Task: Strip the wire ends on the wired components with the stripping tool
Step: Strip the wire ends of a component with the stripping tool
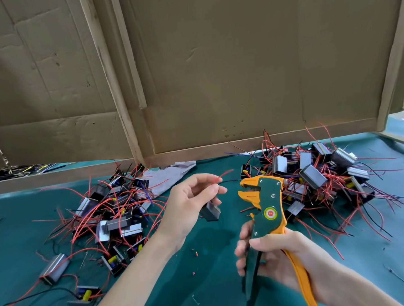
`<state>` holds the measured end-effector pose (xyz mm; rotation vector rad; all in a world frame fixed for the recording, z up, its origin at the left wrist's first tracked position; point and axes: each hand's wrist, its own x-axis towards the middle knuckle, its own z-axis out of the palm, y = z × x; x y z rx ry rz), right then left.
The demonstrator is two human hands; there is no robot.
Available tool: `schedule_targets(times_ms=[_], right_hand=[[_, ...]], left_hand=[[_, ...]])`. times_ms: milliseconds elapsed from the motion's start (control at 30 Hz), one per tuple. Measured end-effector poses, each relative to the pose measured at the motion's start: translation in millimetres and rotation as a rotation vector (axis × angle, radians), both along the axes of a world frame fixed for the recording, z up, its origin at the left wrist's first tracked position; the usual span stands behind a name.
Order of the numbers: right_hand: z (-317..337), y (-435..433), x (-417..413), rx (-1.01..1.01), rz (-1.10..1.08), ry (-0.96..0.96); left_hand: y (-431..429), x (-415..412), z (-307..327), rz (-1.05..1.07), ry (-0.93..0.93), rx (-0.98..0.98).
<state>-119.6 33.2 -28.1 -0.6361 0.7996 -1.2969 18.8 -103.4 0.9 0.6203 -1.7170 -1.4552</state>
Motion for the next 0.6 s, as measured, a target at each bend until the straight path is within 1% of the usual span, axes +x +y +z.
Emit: schedule_targets(times_ms=[167, 333, 433, 500, 600], right_hand=[[0.6, 1.5, 0.4, -0.036, 0.058, 0.051], [0.8, 2.4, 1.0, -0.048, 0.075, 0.099], [0.8, 1.9, 0.6, -0.069, 0.074, 0.088], [0.3, 1.8, -0.3, -0.08, 0.076, 0.088], [-1.2, 1.9, -1.5, -0.088, 0.08, 0.102]], left_hand=[[5.9, -1.1, 5.3, 0.001, -0.032, 0.075], [7.5, -0.1, 7.6, -0.077, -0.041, 0.135], [7.6, 0.0, 8.4, -0.092, 0.001, 0.175], [7.1, 0.0, 9.0, -0.099, 0.008, 0.176], [8.0, 0.5, 9.9, -0.109, -0.03, 0.155]])
